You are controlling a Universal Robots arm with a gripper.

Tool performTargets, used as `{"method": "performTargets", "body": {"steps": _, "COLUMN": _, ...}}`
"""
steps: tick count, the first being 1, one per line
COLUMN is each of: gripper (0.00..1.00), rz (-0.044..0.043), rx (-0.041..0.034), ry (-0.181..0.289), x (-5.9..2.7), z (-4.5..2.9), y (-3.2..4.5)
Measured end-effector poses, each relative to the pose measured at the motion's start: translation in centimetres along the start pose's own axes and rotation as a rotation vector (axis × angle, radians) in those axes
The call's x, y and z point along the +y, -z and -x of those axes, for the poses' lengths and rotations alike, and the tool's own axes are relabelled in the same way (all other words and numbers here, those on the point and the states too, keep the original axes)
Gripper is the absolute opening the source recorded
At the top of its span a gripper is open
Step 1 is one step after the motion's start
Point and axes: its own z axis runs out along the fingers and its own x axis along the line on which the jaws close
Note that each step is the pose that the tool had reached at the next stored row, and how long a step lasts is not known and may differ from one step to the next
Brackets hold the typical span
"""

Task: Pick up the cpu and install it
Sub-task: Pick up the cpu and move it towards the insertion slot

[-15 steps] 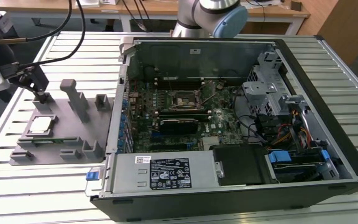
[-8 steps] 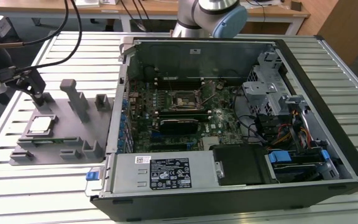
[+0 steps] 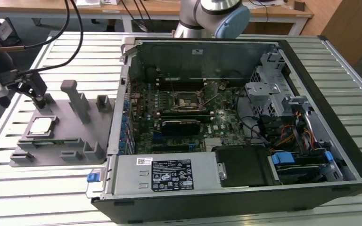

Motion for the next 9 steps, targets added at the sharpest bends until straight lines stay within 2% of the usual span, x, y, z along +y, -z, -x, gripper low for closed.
{"method": "performTargets", "body": {"steps": 9, "gripper": 0.83, "rz": 0.0014, "rx": 0.0001, "ry": 0.0, "x": -0.08, "z": -0.01, "y": -0.42}}
